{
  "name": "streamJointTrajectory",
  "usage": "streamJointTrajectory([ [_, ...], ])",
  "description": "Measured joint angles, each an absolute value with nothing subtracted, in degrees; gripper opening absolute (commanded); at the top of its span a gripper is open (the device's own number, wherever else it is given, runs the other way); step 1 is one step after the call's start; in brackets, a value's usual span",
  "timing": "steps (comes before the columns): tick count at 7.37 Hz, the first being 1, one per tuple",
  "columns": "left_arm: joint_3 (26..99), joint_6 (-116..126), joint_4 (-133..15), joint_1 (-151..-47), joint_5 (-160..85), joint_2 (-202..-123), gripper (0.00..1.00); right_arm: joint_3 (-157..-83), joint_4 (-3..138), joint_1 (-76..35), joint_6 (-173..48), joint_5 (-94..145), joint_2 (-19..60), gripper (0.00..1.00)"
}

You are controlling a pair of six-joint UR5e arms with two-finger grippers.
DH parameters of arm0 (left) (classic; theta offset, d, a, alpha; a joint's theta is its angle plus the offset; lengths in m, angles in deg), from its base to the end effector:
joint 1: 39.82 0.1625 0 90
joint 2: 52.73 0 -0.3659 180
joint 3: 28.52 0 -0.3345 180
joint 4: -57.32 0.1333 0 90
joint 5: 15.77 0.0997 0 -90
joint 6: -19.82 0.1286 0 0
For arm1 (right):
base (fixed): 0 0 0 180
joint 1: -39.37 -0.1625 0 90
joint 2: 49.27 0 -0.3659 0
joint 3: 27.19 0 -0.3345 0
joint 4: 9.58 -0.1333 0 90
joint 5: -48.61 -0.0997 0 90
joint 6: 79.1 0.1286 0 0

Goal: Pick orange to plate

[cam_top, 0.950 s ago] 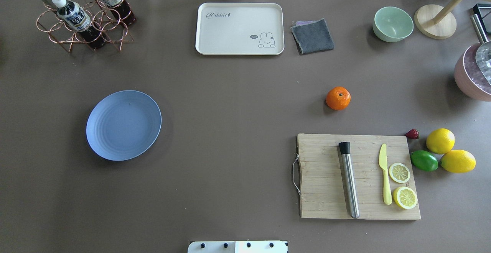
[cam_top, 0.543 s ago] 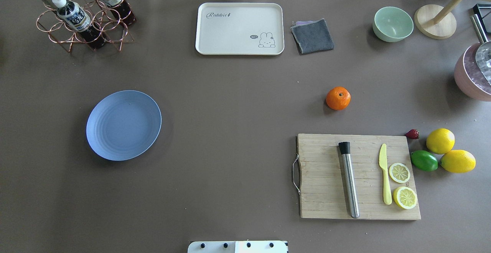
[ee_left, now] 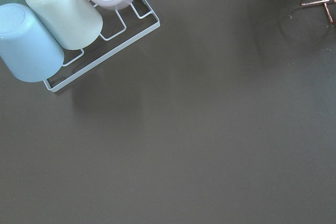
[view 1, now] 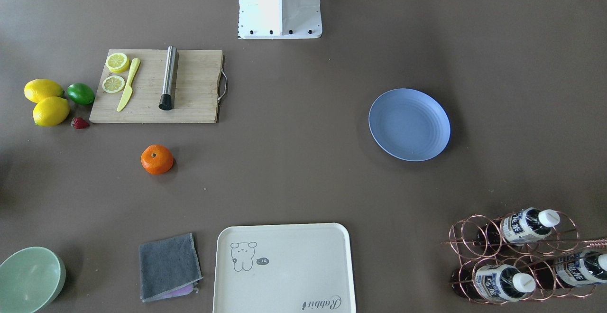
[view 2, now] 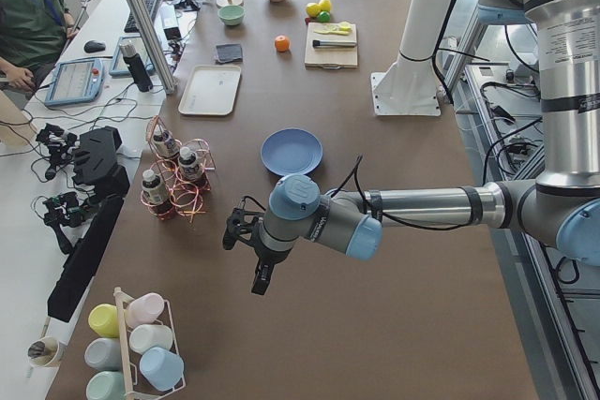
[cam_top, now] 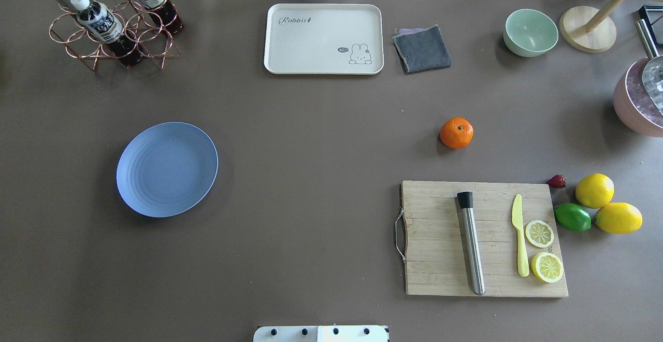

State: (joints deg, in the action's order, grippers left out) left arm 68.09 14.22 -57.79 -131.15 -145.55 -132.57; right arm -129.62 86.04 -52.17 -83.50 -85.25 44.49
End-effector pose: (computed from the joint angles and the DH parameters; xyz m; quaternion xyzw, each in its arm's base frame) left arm -0.0602 -0.3971 0.5987 0.1633 0.3405 0.0077 0.9259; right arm 0.0552 -0.4098 0.5645 0.0440 -0.3716 -0.0331 0.9268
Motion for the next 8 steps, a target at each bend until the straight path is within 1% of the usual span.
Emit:
streamJointTrajectory([
  [8, 68.55, 14.19, -58.43, -130.88, -145.58, -133.74, 0.98, -130.33, 86.04, -52.19, -83.50, -85.85, 44.46, 1.00],
])
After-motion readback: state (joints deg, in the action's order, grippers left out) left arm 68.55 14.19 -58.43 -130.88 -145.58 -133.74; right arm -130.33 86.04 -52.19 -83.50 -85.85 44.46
